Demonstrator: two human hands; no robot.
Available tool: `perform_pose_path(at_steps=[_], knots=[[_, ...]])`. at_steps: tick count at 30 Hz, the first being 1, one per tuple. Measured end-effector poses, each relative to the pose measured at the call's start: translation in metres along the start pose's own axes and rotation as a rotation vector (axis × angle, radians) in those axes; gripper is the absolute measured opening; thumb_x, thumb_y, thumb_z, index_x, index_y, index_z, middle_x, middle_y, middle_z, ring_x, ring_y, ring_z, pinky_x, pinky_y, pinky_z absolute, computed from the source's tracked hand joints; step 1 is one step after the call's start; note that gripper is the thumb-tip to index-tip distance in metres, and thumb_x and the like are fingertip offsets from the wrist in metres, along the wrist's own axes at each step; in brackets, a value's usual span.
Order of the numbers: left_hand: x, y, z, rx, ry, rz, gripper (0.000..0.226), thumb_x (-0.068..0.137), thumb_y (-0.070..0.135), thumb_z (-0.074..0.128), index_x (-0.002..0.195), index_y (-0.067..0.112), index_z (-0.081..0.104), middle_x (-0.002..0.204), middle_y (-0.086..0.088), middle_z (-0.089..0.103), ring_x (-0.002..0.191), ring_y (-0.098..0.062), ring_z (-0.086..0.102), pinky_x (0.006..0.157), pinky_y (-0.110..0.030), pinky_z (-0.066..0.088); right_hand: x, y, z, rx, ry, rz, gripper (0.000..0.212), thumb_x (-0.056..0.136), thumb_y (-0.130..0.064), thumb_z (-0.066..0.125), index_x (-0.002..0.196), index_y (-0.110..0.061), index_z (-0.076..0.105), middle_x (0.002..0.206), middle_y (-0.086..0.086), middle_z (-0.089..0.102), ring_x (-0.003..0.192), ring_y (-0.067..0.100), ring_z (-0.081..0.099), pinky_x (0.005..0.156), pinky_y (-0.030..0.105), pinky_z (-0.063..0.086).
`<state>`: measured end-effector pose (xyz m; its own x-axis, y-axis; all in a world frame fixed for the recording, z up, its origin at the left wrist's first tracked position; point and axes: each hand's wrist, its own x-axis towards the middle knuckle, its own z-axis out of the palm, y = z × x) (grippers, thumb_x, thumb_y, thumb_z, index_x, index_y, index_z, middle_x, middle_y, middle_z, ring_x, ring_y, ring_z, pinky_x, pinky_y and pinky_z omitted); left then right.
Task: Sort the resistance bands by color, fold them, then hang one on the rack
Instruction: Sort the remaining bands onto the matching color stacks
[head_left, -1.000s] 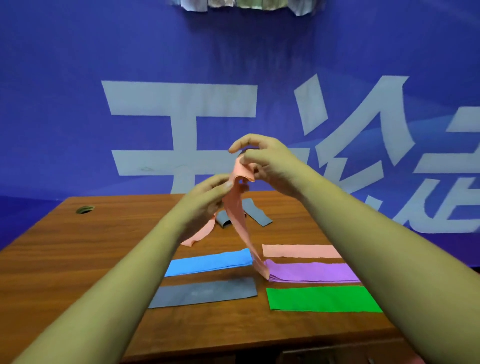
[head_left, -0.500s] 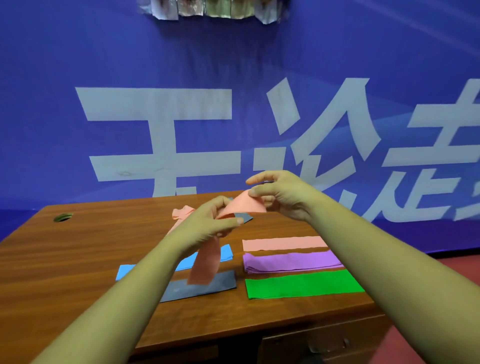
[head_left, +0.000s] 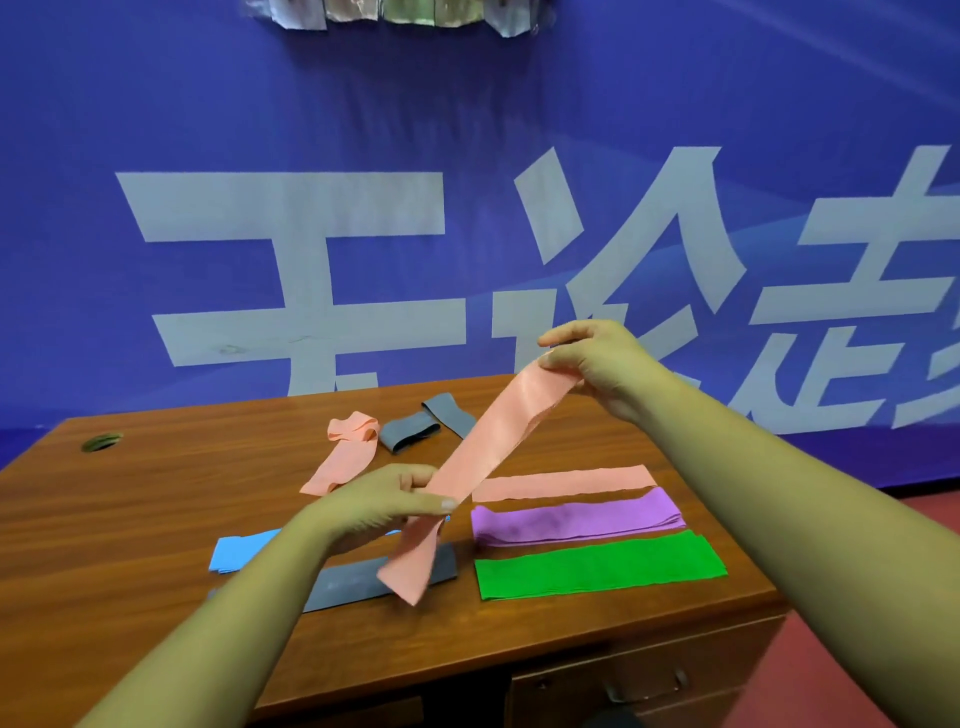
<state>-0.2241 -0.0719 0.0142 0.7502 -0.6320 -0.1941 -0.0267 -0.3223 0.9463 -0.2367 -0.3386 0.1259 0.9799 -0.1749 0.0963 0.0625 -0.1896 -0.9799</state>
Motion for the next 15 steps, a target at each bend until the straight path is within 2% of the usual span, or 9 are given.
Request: perform_pose_path(at_steps=[2,6,8,11,15], knots=[[0.000,-0.009,-0.008,0.049,0.047,-0.044,0.034,0.076,0.037,0.079,0.100,0.014,0.071,0.089,0.001,0.070,0.084,-0.013,0.064,0.080,-0.029,0.048,0.006,0.009,-0.007,-0.002,0.071,0.015,0.022,0.086,0.000,0.066,0.106,-0.006,0.069,0.106,0.010,0.065,0.093,0.023,0.066,0.066,0.029,0.059],[0.002,-0.023,-0.022,0.030,0.151,-0.070,0.019,0.088,0.026,0.070,0.102,0.013,0.071,0.093,0.000,0.070,0.089,-0.017,0.064,0.078,-0.028,0.053,0.019,0.032,-0.020,-0.062,0.157,0.041,0.019,0.084,-0.003,0.068,0.102,-0.010,0.070,0.110,0.011,0.065,0.100,0.027,0.064,0.074,0.035,0.059],[0.002,-0.026,-0.027,-0.006,0.182,-0.090,0.018,0.090,0.021,0.067,0.101,0.007,0.069,0.095,-0.004,0.069,0.089,-0.019,0.064,0.076,-0.027,0.054,0.024,0.043,-0.028,-0.045,0.201,0.069,0.019,0.083,-0.001,0.067,0.100,-0.010,0.070,0.109,0.012,0.066,0.100,0.028,0.064,0.078,0.038,0.059],[0.005,-0.031,-0.030,-0.055,0.240,-0.107,0.015,0.091,0.020,0.067,0.095,0.005,0.069,0.088,-0.005,0.069,0.082,-0.018,0.062,0.073,-0.028,0.052,0.027,0.062,-0.041,-0.023,0.246,0.122,0.022,0.081,0.001,0.069,0.102,-0.008,0.069,0.107,0.012,0.067,0.096,0.026,0.065,0.082,0.039,0.058],[0.021,-0.037,-0.027,-0.170,0.381,-0.089,0.014,0.093,0.009,0.063,0.104,0.005,0.070,0.097,-0.015,0.068,0.082,-0.023,0.059,0.074,-0.031,0.050,0.024,0.096,-0.056,-0.071,0.274,0.185,0.026,0.079,0.000,0.074,0.104,-0.006,0.068,0.094,0.012,0.066,0.078,0.019,0.063,0.068,0.027,0.053]])
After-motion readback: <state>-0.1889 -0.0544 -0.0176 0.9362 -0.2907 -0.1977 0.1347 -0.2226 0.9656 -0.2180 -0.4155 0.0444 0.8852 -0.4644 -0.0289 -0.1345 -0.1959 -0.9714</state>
